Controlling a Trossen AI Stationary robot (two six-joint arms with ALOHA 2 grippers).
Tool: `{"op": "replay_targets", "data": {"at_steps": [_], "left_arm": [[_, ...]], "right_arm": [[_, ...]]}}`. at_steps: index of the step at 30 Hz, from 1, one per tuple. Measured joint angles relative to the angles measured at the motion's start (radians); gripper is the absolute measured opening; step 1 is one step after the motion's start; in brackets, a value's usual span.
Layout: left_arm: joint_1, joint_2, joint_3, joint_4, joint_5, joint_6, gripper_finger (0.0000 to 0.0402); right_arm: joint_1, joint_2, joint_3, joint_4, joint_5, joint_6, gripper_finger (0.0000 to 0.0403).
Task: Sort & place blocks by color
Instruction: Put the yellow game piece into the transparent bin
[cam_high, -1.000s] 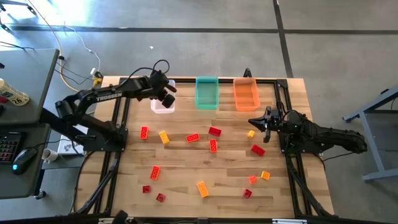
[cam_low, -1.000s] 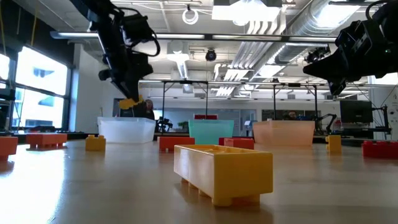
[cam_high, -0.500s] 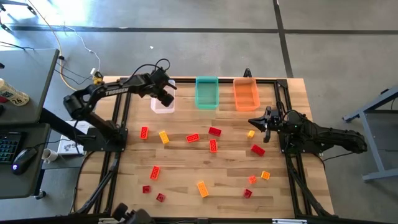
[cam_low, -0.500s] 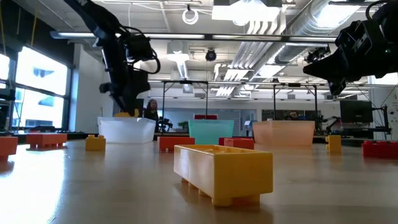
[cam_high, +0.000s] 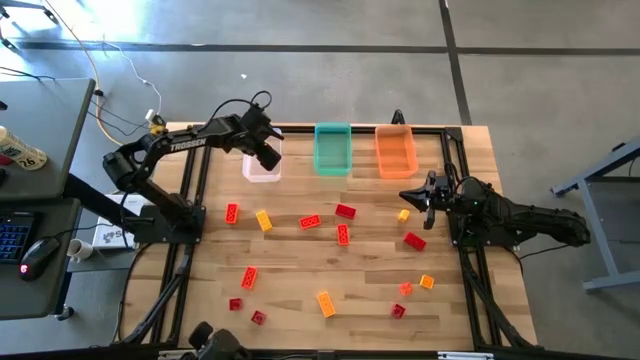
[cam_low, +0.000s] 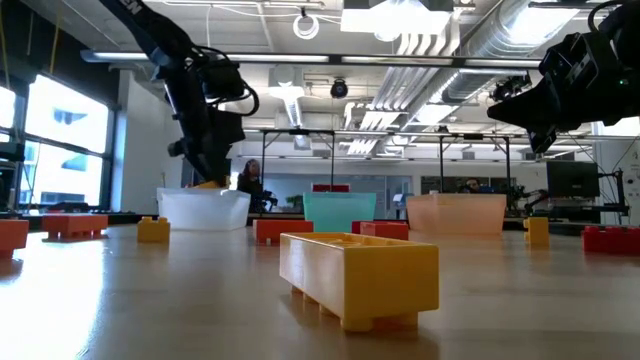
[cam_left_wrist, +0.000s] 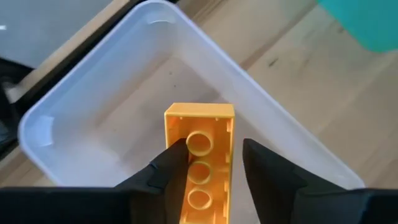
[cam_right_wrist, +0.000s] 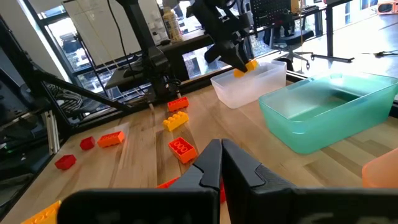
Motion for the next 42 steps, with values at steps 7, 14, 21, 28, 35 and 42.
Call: {"op": "replay_targets", "data": {"at_steps": [7,14,21,28,35,42], "left_arm": [[0.018,0.000,0.001,-0.015,0.012,0.004,0.0182],[0.035,0.000,0.089,-0.145,0.057,0.050,0.0190],[0.035,-0.001,0.172,-0.221,0.125,0.106,0.0191],[0.041,-0.001,0.151,-0.218,0.140,-0.089,0.0189],[0.007,-0.001,0.059,-0.115,0.092,-0.259,0.0189],[0.007,-0.001,0.052,-0.057,0.256,-0.323,0.0189]], "right_arm": [[0.000,0.000,0.000,0.000,0.000,0.000,0.0000],[0.000,0.000,0.000,0.000,0.000,0.000,0.0000],[0.000,0.000,0.000,0.000,0.000,0.000,0.0000],[0.000,0.000,0.000,0.000,0.000,0.000,0.0000],[0.000,0.000,0.000,0.000,0.000,0.000,0.0000],[0.000,0.001,0.000,0.058,0.041,0.028,0.0000]]}}
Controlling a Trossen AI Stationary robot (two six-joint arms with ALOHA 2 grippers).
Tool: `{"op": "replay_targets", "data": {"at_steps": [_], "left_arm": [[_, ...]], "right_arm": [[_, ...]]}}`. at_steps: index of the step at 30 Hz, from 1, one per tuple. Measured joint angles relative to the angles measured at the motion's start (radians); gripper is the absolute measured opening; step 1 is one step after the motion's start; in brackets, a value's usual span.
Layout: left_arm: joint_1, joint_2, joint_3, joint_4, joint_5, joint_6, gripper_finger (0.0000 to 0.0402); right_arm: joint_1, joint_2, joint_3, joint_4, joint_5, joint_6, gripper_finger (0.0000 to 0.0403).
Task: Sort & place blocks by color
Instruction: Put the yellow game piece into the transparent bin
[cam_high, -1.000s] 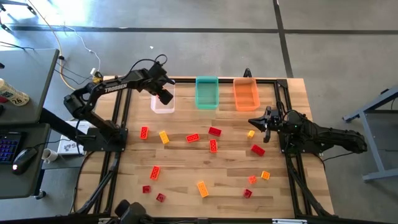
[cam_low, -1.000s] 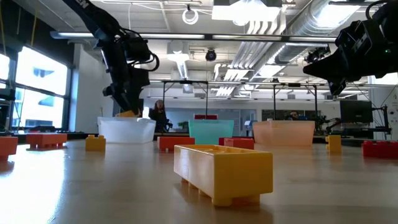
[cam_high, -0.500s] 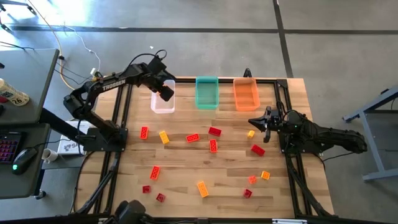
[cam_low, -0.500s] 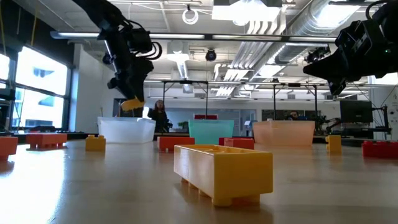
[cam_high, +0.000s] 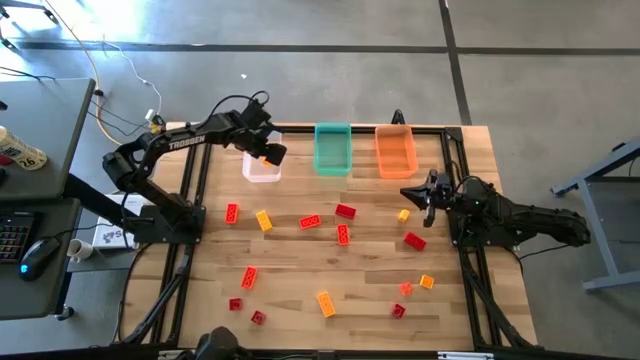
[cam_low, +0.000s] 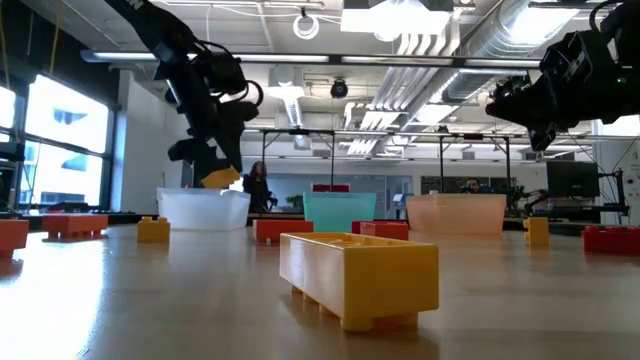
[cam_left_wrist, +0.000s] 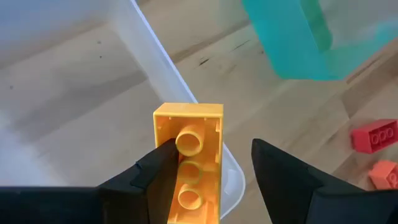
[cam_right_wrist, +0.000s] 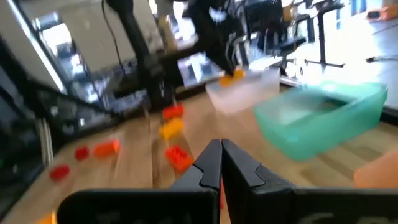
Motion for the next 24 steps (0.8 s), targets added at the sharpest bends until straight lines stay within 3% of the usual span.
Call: {"op": "replay_targets", "data": {"at_steps": [5,11,15,20,24], "left_arm": [[0.011,0.000,0.000,-0.004,0.001,-0.018,0.0189],[0.029,0.000,0.000,-0.004,0.012,-0.026,0.0188],[0.045,0.000,0.000,-0.003,0.053,-0.044,0.0188],[0.055,0.000,0.000,-0.003,0.053,-0.024,0.0188],[0.054,0.000,0.000,-0.003,0.053,-0.010,0.0188]], "right_arm": [[0.000,0.000,0.000,0.140,0.087,0.148,0.0000],[0.000,0.000,0.000,0.312,0.261,0.464,0.0000],[0.000,0.000,0.000,0.357,0.378,0.547,0.0000],[0.000,0.000,0.000,0.402,0.420,0.677,0.0000],[0.000,0.004,0.020,0.462,0.412,0.666,0.0000]]}}
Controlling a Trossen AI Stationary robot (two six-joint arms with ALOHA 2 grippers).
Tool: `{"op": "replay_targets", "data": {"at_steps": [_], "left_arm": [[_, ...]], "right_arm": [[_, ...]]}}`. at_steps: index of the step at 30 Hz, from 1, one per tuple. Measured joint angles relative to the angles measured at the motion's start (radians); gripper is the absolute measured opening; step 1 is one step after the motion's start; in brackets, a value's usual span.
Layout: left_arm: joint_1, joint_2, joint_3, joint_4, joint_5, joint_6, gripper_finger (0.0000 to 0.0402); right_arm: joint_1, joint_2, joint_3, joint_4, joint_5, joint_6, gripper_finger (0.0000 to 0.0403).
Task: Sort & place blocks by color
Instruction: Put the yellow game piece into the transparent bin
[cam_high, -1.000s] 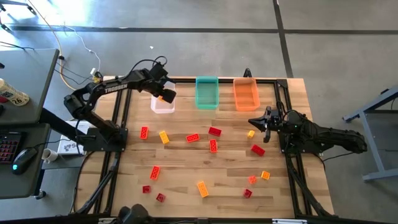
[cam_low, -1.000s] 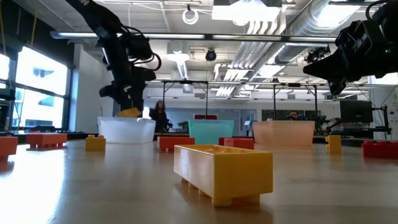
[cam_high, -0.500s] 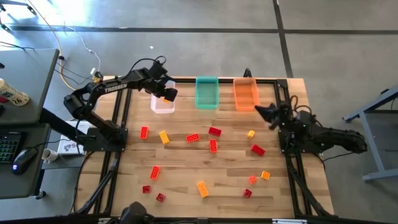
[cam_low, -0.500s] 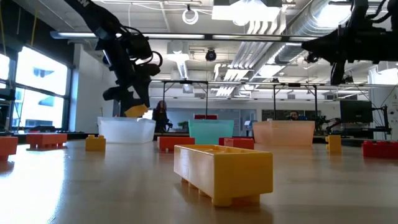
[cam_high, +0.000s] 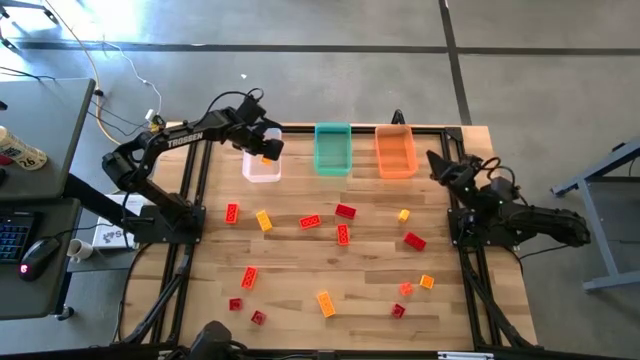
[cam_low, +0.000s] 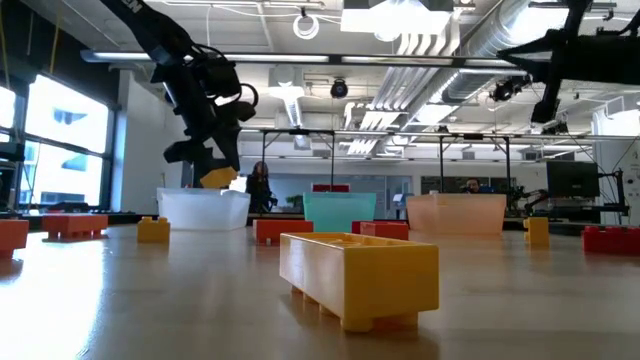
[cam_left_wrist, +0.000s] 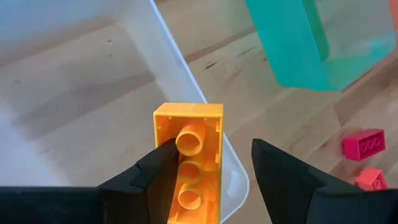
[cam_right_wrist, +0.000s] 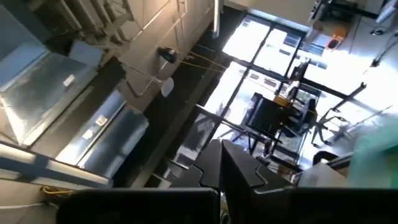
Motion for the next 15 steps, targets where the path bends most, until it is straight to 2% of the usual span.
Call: {"op": "replay_targets", "data": {"at_steps": [5,11,15], "left_arm": [[0.001,0.000,0.000,0.000,0.006,0.016,0.0188],[0.019,0.000,0.000,0.001,0.010,0.022,0.0188],[0.034,0.000,0.000,0.000,0.041,0.010,0.0188]], "right_arm": [[0.000,0.099,0.144,0.001,-0.067,-0.117,0.0000],[0.000,0.343,0.356,-0.144,-0.089,-0.242,0.0000],[0.000,0.505,0.461,-0.170,-0.070,-0.223,0.0000]]}}
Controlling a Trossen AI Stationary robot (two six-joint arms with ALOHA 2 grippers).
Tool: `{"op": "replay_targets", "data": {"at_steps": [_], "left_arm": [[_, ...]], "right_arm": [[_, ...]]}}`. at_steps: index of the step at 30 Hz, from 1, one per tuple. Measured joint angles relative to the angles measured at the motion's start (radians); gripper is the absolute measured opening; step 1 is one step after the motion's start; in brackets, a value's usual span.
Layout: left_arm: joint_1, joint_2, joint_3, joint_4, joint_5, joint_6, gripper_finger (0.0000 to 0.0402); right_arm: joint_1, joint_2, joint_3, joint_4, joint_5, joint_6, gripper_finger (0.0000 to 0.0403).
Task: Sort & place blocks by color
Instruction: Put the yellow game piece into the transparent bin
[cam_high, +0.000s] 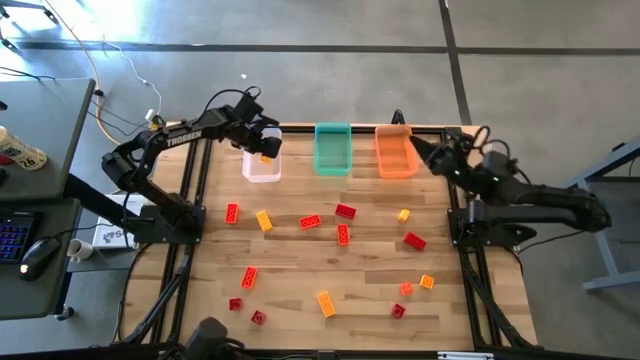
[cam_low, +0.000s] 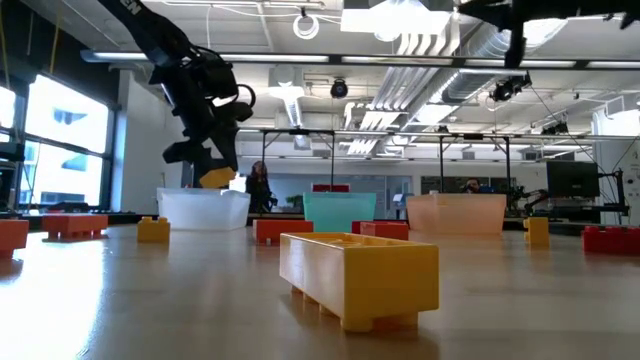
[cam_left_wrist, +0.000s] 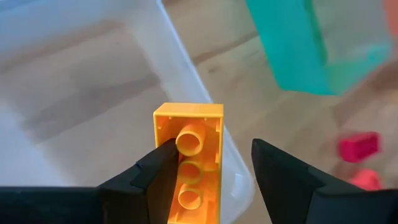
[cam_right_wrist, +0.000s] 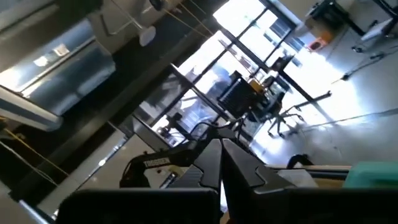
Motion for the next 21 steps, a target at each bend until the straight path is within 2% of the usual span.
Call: {"op": "replay_targets", "data": {"at_steps": [6,11,21], "left_arm": [[0.020,0.000,0.000,0.000,0.122,-0.014,0.0188],[0.032,0.000,0.000,0.008,0.127,-0.013,0.0188],[0.032,0.000,0.000,0.069,0.127,-0.014,0.0188]], "right_arm": [[0.000,0.215,0.143,0.001,0.051,0.043,0.0000],[0.000,0.377,0.254,0.001,0.098,0.006,0.0000],[0.000,0.692,0.519,0.001,0.034,-0.132,0.0000]]}}
